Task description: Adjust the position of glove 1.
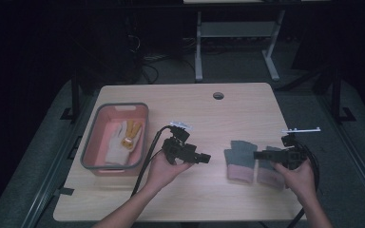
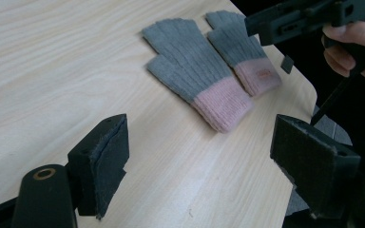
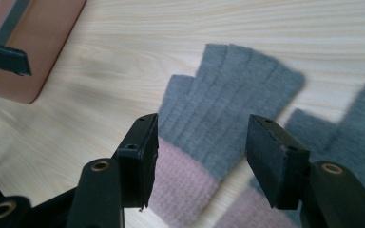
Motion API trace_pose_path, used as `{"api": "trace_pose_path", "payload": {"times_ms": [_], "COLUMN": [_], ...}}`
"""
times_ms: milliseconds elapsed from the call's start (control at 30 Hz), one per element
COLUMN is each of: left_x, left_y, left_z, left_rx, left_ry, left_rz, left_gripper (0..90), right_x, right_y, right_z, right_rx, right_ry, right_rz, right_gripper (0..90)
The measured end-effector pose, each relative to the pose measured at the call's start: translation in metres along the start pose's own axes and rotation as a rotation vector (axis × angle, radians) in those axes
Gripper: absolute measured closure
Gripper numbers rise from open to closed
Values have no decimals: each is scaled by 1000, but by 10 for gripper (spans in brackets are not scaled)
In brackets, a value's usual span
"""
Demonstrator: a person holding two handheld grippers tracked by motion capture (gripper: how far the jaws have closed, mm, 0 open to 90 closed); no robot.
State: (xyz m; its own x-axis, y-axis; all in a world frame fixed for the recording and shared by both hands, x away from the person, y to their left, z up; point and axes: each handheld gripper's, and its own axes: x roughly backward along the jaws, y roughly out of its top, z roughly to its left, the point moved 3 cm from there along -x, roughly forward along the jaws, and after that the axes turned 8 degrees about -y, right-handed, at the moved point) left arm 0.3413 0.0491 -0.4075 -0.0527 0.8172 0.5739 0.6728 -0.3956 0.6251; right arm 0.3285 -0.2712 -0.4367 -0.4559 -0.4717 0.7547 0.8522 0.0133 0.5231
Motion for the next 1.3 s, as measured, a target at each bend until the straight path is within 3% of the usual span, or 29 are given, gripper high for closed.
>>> {"api": "trace_pose_path", "payload": {"times_ms": [233,433,667,800,1000,1300], "left_x": [-6,-11,-16,-18,-21,-25], "left_y": [-6,-10,-10,-10,-12,-16], "left_z": [-3,-7,-8,-10,-10,-10], "left_rx": [3,-6,-3,-4,1,9], "left_ry": [-22,-33,-43,-48,-49,-58], "left_rz": [-4,6,10,16,23,24], "left_gripper": [207,210,210,210,210,210], "right_x": [1,-2,0,-1,-6,-12], "right_y": [-9,-18,-24,-28,-34,-35], "right_z": [-9,-15,-29,-34,-34,-28], "right_rx": [25,56,48,78,125,179], "right_ry": [-62,-149,-211,-259,-326,-409], "right_rz": [21,61,51,68,89,91], "right_gripper": [486,526,556,556,574,693]}}
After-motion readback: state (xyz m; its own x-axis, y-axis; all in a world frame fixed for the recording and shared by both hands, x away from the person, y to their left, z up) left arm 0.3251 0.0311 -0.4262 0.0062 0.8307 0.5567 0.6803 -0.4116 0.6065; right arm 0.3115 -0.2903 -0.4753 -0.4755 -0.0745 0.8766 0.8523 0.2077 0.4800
